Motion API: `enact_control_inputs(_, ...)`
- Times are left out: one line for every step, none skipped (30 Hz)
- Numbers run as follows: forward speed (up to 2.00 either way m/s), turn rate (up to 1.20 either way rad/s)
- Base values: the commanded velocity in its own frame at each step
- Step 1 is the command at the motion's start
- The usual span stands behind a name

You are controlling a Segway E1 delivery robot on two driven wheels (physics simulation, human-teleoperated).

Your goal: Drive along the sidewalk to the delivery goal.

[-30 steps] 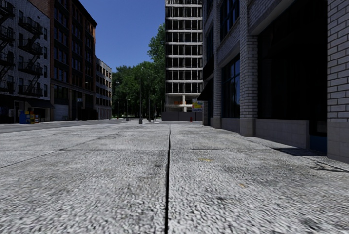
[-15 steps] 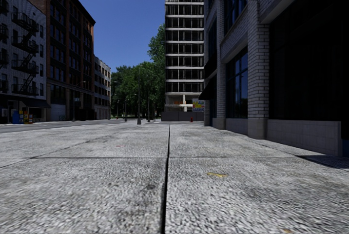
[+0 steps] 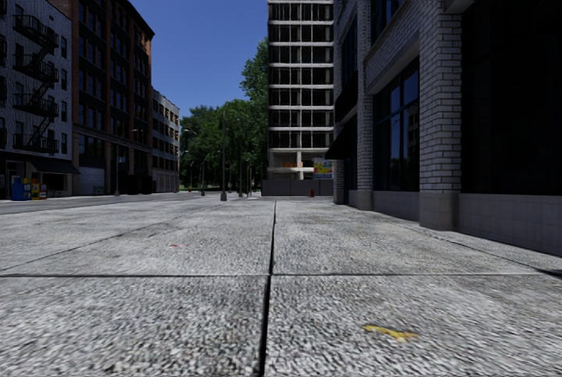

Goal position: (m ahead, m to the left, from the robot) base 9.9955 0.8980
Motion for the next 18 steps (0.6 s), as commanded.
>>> enact_control_inputs(1.79, 0.26)
enact_control_inputs(1.79, 0.19)
enact_control_inputs(1.79, 0.04)
enact_control_inputs(1.79, 0.04)
enact_control_inputs(1.79, 0.0)
enact_control_inputs(1.79, 0.0)
enact_control_inputs(1.79, 0.0)
enact_control_inputs(1.79, 0.0)
enact_control_inputs(1.79, 0.0)
enact_control_inputs(1.79, 0.0)
enact_control_inputs(1.79, 0.0)
enact_control_inputs(1.79, 0.0)
enact_control_inputs(1.79, 0.0)
enact_control_inputs(1.79, 0.0)
enact_control_inputs(1.79, 0.0)
enact_control_inputs(1.79, 0.0)
enact_control_inputs(1.79, 0.0)
enact_control_inputs(1.79, 0.0)
